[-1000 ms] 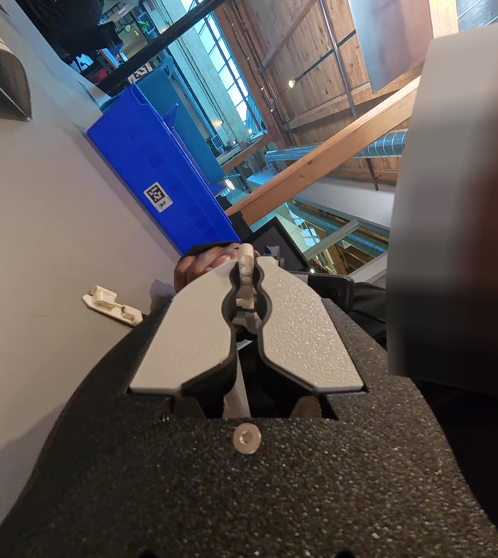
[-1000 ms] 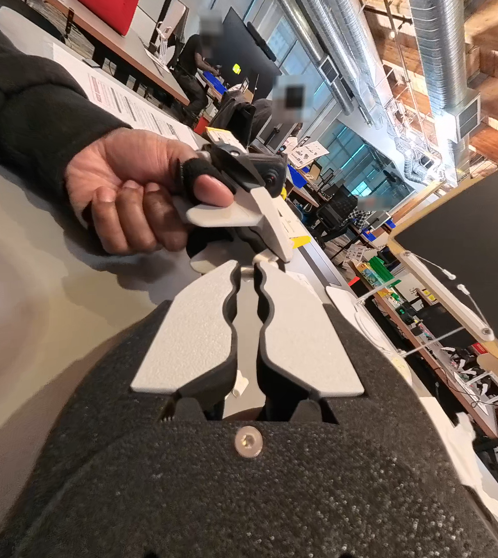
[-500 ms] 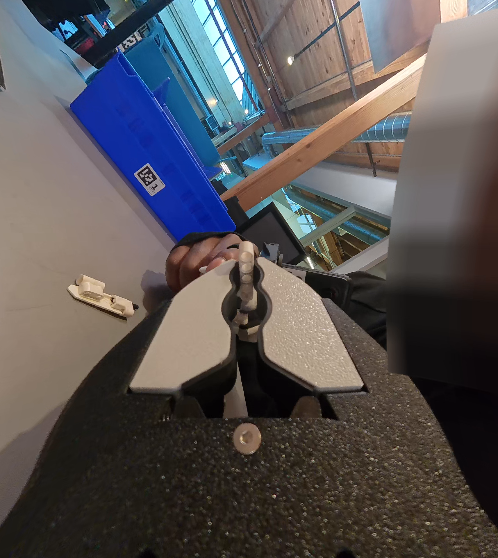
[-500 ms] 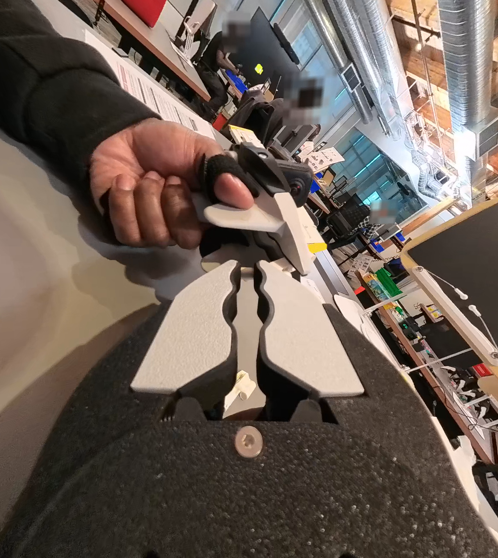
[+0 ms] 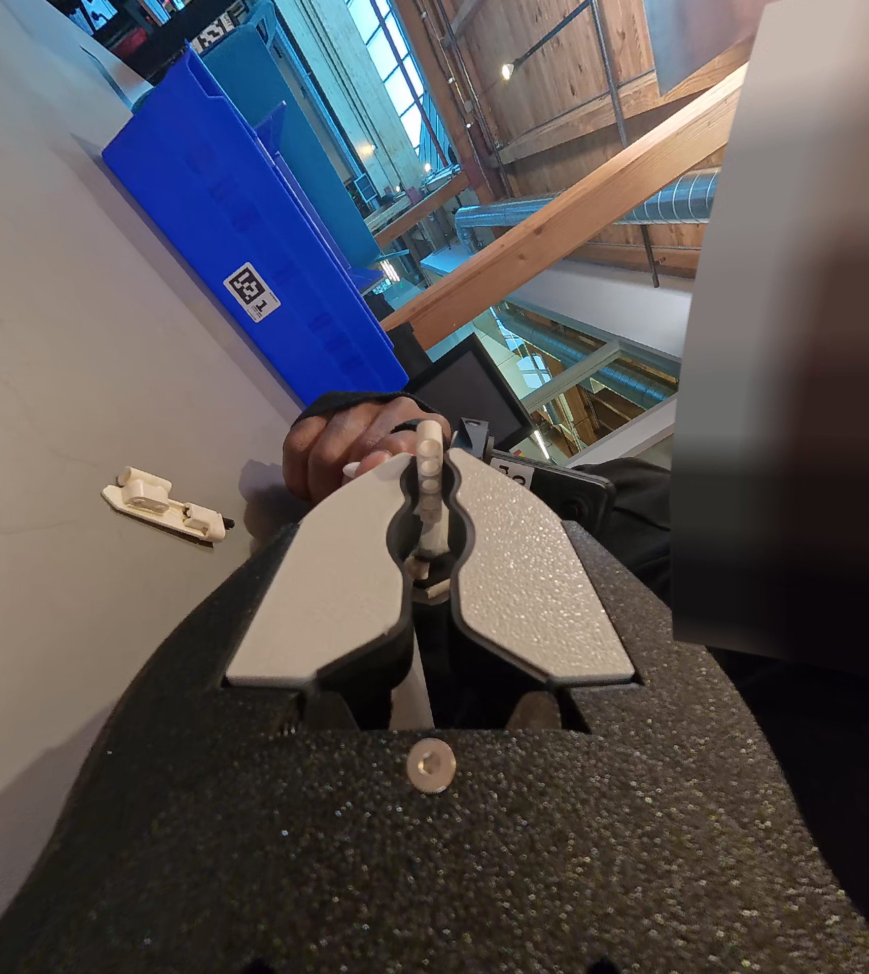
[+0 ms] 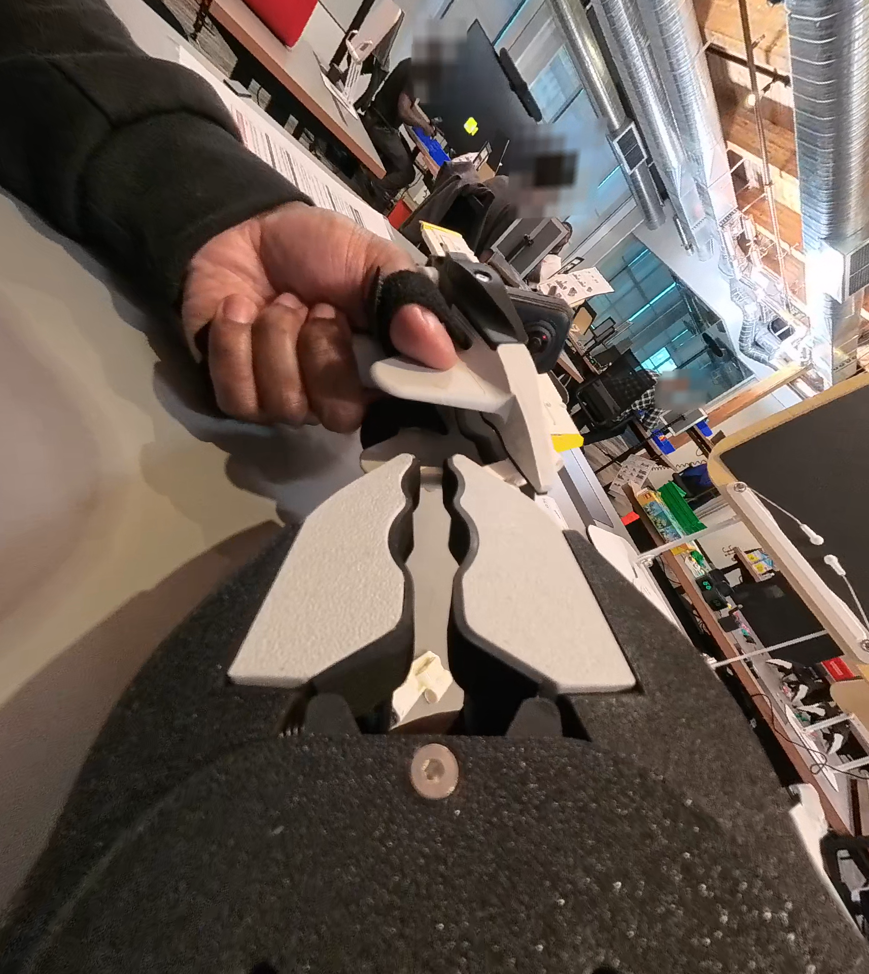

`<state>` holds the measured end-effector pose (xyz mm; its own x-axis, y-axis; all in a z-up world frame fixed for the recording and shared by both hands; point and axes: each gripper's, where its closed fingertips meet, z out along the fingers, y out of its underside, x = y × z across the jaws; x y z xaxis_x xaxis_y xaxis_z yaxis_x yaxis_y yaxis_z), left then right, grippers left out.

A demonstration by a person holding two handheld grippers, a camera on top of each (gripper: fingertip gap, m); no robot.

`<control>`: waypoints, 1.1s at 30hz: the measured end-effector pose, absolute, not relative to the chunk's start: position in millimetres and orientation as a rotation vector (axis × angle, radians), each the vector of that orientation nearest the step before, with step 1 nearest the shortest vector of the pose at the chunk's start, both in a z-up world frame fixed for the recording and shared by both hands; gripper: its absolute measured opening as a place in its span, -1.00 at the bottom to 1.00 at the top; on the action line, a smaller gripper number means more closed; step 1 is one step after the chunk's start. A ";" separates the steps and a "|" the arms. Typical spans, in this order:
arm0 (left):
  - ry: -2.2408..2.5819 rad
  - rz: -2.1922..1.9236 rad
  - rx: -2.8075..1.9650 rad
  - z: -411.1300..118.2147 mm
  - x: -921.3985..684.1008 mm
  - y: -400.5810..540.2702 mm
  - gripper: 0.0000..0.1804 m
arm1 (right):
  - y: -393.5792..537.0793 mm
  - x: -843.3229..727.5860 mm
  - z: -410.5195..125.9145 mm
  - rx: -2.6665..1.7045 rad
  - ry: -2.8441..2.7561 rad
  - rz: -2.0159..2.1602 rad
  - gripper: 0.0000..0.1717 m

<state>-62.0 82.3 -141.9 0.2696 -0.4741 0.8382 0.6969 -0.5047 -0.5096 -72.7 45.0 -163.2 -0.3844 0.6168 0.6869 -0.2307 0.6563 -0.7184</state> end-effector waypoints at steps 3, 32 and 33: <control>-0.211 -1.450 -1.535 -142.5 -60.5 82.3 -0.91 | 43.3 -72.1 -164.7 -0.297 -1.749 0.924 -0.91; -0.128 -1.393 -1.592 -139.7 -71.6 71.6 -0.92 | 61.5 -73.1 -145.9 -0.326 -1.602 0.885 -0.91; -0.128 -1.403 -1.593 -140.1 -69.8 71.9 -0.92 | 62.8 -74.0 -145.5 -0.335 -1.596 0.878 -0.91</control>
<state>-69.8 71.9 -140.1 0.3293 -0.4917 0.8061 0.6292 -0.5224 -0.5756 -74.0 62.8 -145.5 -0.2360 0.6548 0.7180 -0.2564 0.6708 -0.6960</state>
